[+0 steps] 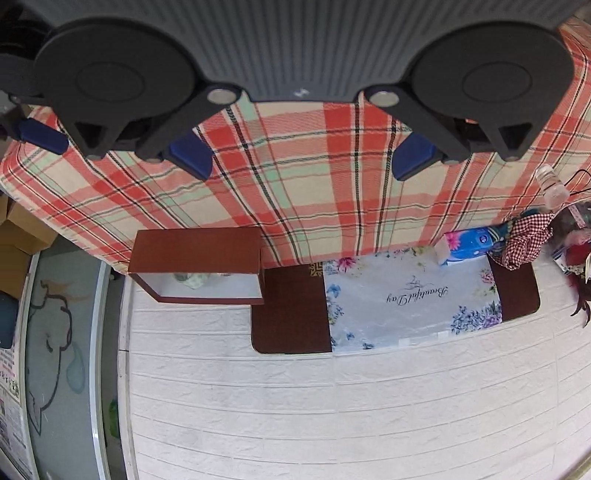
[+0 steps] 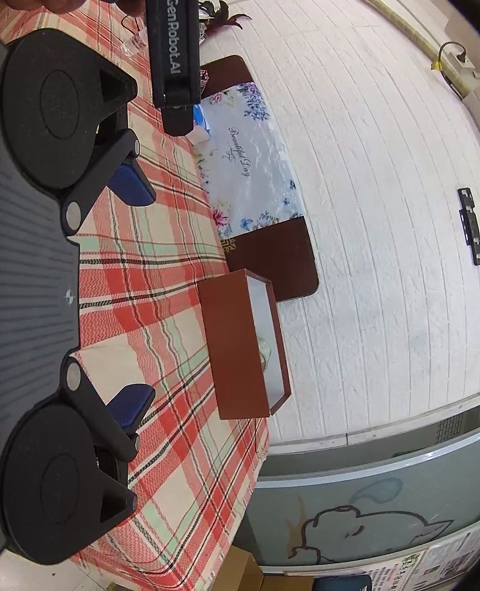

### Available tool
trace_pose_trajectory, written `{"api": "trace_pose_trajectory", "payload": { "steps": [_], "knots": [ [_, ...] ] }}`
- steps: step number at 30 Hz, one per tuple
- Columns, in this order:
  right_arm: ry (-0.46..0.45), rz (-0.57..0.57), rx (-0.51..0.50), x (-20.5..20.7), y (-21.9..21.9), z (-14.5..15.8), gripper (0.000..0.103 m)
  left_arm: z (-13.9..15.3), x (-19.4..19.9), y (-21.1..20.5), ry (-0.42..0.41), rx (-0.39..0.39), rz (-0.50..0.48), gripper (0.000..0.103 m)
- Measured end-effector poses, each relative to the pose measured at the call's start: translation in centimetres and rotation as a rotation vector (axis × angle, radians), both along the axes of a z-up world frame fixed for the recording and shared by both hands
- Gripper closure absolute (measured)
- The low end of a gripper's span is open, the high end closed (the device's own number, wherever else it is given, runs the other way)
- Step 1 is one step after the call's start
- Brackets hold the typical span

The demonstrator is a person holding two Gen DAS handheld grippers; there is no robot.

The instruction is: Organize objects

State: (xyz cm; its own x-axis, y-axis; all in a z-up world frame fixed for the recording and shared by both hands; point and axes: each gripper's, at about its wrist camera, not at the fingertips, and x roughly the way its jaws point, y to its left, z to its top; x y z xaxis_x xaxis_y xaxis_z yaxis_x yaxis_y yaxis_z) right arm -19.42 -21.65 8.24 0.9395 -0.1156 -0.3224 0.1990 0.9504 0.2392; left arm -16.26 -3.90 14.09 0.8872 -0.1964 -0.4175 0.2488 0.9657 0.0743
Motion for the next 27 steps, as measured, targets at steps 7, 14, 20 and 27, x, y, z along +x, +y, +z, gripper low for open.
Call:
{"api": "trace_pose_trajectory", "payload": {
  "steps": [7, 14, 20, 27],
  "knots": [
    [0.004, -0.010, 0.005, -0.1, -0.4, -0.3, 0.001, -0.5, -0.5, -0.6, -0.007, 0.054, 0.023, 0.000],
    [0.019, -0.006, 0.001, 0.0, -0.3, -0.7, 0.001, -0.8, -0.5, -0.5, 0.009, 0.062, 0.053, 0.000],
    [0.044, -0.013, 0.009, 0.3, -0.5, -1.1, 0.001, -1.1, 0.2, -0.1, 0.061, 0.047, 0.079, 0.000],
    [0.057, -0.023, 0.015, 0.4, -0.8, -1.5, 0.001, -1.1, 0.1, -0.2, 0.046, 0.066, 0.132, 0.000]
  ]
}}
